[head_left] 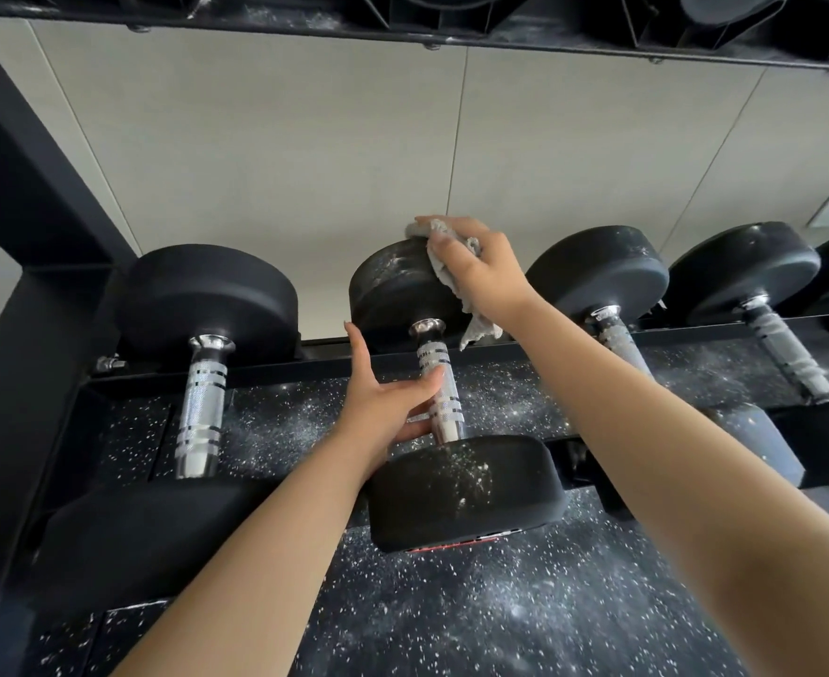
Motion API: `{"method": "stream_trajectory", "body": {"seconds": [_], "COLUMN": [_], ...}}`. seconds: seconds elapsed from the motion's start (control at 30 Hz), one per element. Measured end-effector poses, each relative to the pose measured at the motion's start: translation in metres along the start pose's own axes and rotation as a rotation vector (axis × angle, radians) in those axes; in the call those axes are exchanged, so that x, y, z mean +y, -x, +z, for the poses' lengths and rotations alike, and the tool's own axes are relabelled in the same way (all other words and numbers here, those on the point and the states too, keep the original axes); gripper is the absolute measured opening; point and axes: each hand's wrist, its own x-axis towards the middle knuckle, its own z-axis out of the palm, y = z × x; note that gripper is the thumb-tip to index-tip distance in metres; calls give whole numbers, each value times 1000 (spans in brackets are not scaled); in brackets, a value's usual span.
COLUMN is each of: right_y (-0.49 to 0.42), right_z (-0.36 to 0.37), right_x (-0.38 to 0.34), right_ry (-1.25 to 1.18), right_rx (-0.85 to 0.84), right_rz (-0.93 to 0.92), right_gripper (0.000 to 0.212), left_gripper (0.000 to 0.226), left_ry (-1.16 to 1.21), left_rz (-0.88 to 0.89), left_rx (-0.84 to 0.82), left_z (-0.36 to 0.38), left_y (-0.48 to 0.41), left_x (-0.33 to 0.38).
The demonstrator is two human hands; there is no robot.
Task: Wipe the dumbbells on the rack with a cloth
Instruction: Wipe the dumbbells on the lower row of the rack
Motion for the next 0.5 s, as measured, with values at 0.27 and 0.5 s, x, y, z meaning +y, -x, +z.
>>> {"method": "stream_trajectory", "body": {"seconds": [0.27,0.5], "right_y": [14,4], "right_z": [0,-1], "right_x": [17,-1], "right_ry": [-344,-50], "right_rx": [186,200], "right_rz": [316,220], "right_gripper": [30,33], "left_gripper": [114,115], "left_ry": [-40,8], "left_rz": [59,64], "left_rx": [-27,-24], "left_z": [-1,-1], "left_y": [9,7], "left_x": [3,1]}}
